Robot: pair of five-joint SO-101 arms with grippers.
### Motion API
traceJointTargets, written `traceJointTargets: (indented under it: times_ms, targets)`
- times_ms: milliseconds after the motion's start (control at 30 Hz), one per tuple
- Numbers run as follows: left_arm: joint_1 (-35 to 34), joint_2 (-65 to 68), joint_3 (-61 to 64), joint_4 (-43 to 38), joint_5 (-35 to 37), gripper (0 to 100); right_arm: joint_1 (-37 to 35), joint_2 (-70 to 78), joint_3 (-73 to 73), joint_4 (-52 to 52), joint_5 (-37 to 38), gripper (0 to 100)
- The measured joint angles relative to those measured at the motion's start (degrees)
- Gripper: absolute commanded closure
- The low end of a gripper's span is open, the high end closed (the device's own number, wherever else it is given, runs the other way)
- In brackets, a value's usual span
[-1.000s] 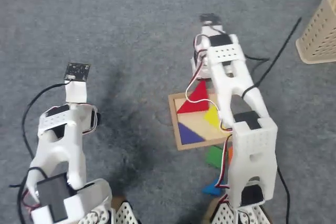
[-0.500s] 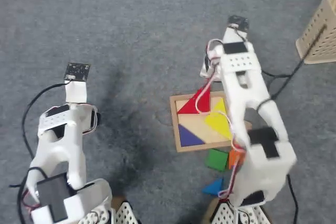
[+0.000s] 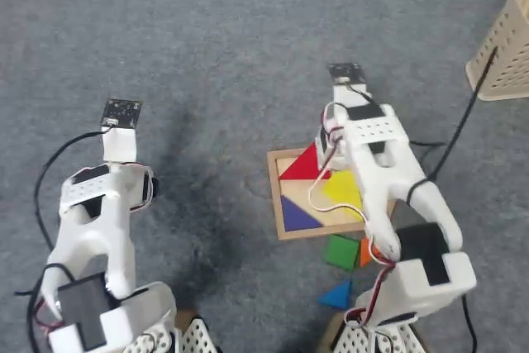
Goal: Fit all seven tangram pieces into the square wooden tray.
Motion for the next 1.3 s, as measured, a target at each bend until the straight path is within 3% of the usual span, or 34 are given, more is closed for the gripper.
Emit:
traceJointTargets:
  times_ms: [167,500,767,1033,1300]
  targets:
    - [0.00,0.00,0.00,0.00,0.00,82,3.60,-3.25,0.88,-1.23,-0.35,84.5]
    - [0.00,0.00,0.00,0.00,0.00,82,3.87,4.92,-1.76,-3.34,2.90,84.4]
    - [0.00,0.00,0.00,0.00,0.00,82,3.78,16.79,-14.42,-0.79,5.45,84.4]
    - [0.00,0.00,0.00,0.00,0.00,82,-0.97,28.22,-32.09,7.30,11.08,84.4]
    - [0.00,0.00,0.00,0.00,0.00,82,-9.05,35.69,-45.89,8.97,17.14,84.4]
